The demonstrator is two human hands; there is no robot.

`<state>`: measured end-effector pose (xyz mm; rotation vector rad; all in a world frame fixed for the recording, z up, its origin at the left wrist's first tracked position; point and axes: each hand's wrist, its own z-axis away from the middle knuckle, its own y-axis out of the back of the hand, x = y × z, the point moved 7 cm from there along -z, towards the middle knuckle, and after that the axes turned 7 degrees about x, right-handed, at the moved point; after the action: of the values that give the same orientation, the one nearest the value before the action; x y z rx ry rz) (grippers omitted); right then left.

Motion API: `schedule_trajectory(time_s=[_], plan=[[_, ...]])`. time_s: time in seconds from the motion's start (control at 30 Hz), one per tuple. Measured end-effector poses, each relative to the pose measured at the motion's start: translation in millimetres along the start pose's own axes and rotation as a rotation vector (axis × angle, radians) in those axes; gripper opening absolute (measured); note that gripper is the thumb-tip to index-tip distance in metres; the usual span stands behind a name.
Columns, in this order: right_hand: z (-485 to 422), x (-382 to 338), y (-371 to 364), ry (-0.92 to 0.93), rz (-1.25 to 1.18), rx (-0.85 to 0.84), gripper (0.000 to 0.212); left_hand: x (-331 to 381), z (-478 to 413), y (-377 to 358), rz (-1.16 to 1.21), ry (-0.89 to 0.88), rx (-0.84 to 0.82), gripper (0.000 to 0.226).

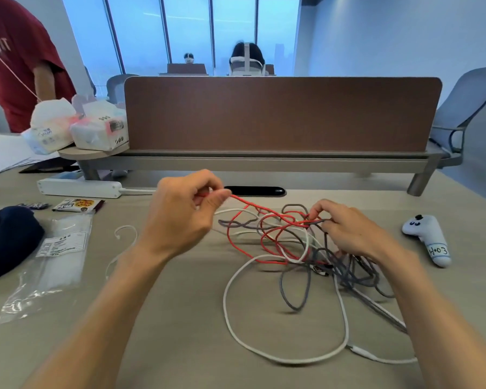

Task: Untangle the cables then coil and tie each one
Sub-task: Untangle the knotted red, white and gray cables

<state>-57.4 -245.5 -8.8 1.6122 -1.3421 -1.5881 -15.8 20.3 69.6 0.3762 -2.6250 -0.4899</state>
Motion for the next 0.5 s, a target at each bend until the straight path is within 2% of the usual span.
schedule_trajectory(time_s=[0.07,0.2,0.23,0.3,0.37,0.43,0.5], plan=[[4,4,-2,-0.034,-0.003,-0.07,0.029,-2,-3,6,-0.005,0.017,-0.009,0.017],[13,-14,-2,0.063,0.147,-0.186,0.021,1,-2,3,0.009,0.028,-0.031,0.016],[15,-20,1,0.084,0.215,-0.151,0.023,3,-2,2,0.016,0.021,-0.036,0.015],[19,-43,10,0.191,0.249,0.052,0.035,7,-2,-2,0.028,0.005,-0.061,0.013],[30,-80,6,0.424,0.09,0.189,0.042,8,0,-7,0.032,-0.012,-0.099,0.012],[36,-103,-15,0.551,-0.09,0.127,0.044,8,2,-11,0.032,-0.017,-0.123,0.011],[35,-110,-34,0.554,-0.201,0.053,0.034,8,2,-12,0.024,-0.021,-0.119,0.013]])
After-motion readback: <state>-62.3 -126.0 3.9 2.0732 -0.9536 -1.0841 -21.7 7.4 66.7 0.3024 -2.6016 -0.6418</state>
